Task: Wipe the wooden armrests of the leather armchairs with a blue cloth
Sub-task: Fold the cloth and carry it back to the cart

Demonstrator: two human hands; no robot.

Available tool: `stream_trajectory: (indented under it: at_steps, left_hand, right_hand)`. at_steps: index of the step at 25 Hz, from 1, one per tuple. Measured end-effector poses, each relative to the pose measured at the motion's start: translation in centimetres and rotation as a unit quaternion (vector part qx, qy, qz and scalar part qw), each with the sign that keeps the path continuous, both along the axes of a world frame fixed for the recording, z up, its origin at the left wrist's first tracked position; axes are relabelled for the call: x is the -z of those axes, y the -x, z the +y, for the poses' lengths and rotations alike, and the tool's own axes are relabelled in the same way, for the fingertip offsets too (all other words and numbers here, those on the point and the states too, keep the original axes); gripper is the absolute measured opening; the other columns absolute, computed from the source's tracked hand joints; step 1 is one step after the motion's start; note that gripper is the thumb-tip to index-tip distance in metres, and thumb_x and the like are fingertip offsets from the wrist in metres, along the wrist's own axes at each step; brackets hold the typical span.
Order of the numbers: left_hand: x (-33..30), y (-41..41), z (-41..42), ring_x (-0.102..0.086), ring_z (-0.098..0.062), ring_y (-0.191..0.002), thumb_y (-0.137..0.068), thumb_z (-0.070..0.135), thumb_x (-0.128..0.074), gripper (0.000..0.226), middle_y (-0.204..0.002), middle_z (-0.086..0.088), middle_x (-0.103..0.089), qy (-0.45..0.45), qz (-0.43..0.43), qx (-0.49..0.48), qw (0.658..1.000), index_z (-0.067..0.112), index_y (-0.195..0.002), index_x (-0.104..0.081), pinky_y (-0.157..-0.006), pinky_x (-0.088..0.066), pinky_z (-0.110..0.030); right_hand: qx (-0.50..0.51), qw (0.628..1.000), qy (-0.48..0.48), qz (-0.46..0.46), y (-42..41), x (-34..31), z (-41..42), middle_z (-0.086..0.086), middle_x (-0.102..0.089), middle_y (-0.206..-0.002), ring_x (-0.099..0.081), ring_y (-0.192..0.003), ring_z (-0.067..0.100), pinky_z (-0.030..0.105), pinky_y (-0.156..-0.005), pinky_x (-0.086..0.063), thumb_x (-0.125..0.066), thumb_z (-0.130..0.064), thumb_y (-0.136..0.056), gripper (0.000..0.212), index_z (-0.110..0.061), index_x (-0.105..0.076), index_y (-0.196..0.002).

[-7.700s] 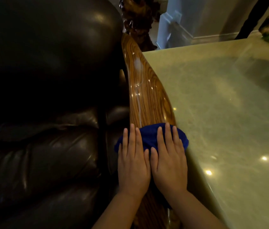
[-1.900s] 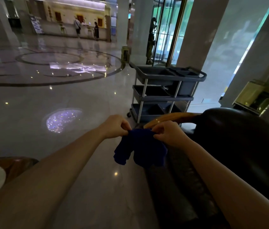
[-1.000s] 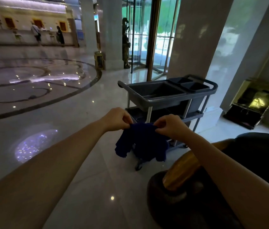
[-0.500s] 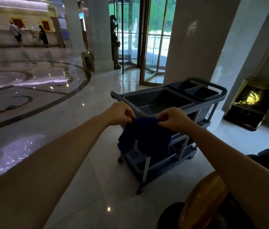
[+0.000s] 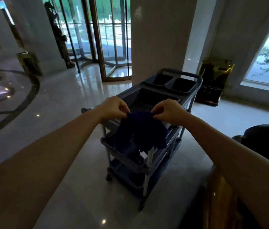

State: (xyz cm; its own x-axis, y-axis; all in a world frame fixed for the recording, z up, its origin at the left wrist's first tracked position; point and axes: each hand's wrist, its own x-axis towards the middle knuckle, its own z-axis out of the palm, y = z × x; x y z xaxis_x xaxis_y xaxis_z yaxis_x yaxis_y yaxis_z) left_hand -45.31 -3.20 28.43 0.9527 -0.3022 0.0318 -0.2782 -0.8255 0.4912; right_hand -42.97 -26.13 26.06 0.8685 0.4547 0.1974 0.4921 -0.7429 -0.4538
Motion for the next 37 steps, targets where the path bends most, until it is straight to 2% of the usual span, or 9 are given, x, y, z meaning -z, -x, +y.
stream_trajectory:
  at_steps: [4, 6, 8, 12, 17, 21, 28, 34, 37]
  left_hand:
    - [-1.1, -5.9, 2.3, -0.059, -0.002, -0.069, -0.075, 0.007, -0.066, 0.016, -0.074, 0.005, -0.065, 0.003, -0.018, 0.037, 0.999, 0.013, -0.09, -0.071, -0.065, -0.043, -0.014]
    - [-1.1, -8.3, 2.8, -0.063, -0.009, -0.074, -0.075, 0.006, -0.066, 0.016, -0.079, -0.001, -0.067, 0.013, -0.016, 0.054, 0.998, 0.012, -0.089, -0.071, -0.072, -0.047, -0.021]
    - [-1.0, -11.3, 3.3, -0.064, -0.009, -0.076, -0.075, 0.007, -0.066, 0.014, -0.077, 0.001, -0.067, 0.024, -0.012, 0.066, 0.997, 0.014, -0.086, -0.071, -0.074, -0.049, -0.024]
    - [-0.2, -18.3, 3.4, -0.062, -0.004, -0.075, -0.075, 0.007, -0.066, 0.016, -0.076, 0.005, -0.065, 0.032, -0.005, 0.092, 0.995, 0.023, -0.078, -0.068, -0.071, -0.048, -0.019]
    - [1.3, -26.6, 2.6, -0.06, -0.001, -0.069, -0.074, 0.006, -0.066, 0.015, -0.074, 0.004, -0.065, 0.031, -0.024, 0.099, 0.994, 0.016, -0.084, -0.072, -0.064, -0.045, -0.012]
    - [3.5, -32.5, 2.2, -0.058, 0.0, -0.067, -0.073, 0.008, -0.065, 0.017, -0.075, 0.005, -0.065, 0.022, -0.028, 0.108, 0.994, 0.018, -0.084, -0.073, -0.069, -0.045, -0.018]
    - [10.7, -39.8, 1.5, -0.065, -0.01, -0.076, -0.073, 0.005, -0.064, 0.017, -0.085, -0.006, -0.073, 0.012, 0.045, 0.158, 0.986, 0.012, -0.086, -0.074, -0.079, -0.052, -0.025]
    - [19.4, -42.5, 2.0, -0.062, -0.011, -0.086, -0.079, 0.005, -0.063, 0.016, -0.096, -0.008, -0.069, -0.021, 0.139, 0.196, 0.97, 0.01, -0.092, -0.069, -0.084, -0.053, -0.026]
    - [23.7, -42.7, 2.6, -0.059, -0.007, -0.085, -0.08, 0.006, -0.062, 0.018, -0.099, -0.005, -0.067, -0.031, 0.194, 0.206, 0.959, 0.014, -0.094, -0.068, -0.081, -0.051, -0.024]
  right_hand:
    - [0.049, 0.999, -0.011, -0.013, -3.8, -0.9, 2.2, -0.006, -0.064, -0.077, -0.052, -0.062, -0.003, 0.002, -0.057, -0.038, -0.068, -0.014, -0.074, 0.015, -0.014, -0.072, -0.089]
    - [0.062, 0.998, 0.0, -0.02, -5.6, -1.4, 2.8, -0.008, -0.063, -0.076, -0.053, -0.064, -0.001, 0.0, -0.057, -0.038, -0.068, -0.014, -0.074, 0.015, -0.015, -0.072, -0.088]
    - [0.081, 0.996, 0.007, -0.025, -8.0, -1.5, 3.3, -0.009, -0.062, -0.076, -0.053, -0.064, -0.001, 0.004, -0.061, -0.037, -0.068, -0.015, -0.074, 0.015, -0.016, -0.072, -0.088]
    - [0.104, 0.994, 0.01, -0.03, -13.7, -0.6, 3.4, -0.011, -0.062, -0.074, -0.052, -0.058, -0.008, 0.0, -0.055, -0.037, -0.067, -0.015, -0.074, 0.015, -0.017, -0.073, -0.088]
    - [0.136, 0.99, 0.0, -0.029, -21.2, 1.0, 3.0, -0.01, -0.063, -0.079, -0.053, -0.069, -0.002, 0.004, -0.064, -0.034, -0.068, -0.015, -0.074, 0.017, -0.017, -0.072, -0.091]
    - [0.16, 0.987, -0.003, 0.011, -26.0, 3.1, 2.9, -0.001, -0.071, -0.087, -0.057, -0.076, 0.003, 0.014, -0.075, -0.037, -0.067, -0.014, -0.073, 0.017, -0.015, -0.072, -0.09]
    - [0.24, 0.966, -0.004, 0.095, -30.6, 10.0, 3.5, 0.005, -0.072, -0.093, -0.063, -0.084, 0.013, 0.018, -0.076, -0.041, -0.066, -0.012, -0.072, 0.019, -0.012, -0.071, -0.091]
    - [0.317, 0.922, -0.016, 0.224, -31.6, 18.7, 5.7, 0.008, -0.071, -0.098, -0.063, -0.088, 0.017, 0.02, -0.075, -0.044, -0.066, -0.011, -0.075, 0.024, -0.011, -0.068, -0.099]
    - [0.349, 0.89, -0.033, 0.293, -30.8, 22.7, 6.7, 0.007, -0.068, -0.104, -0.062, -0.091, 0.015, 0.024, -0.079, -0.05, -0.067, -0.011, -0.077, 0.026, -0.013, -0.066, -0.104]
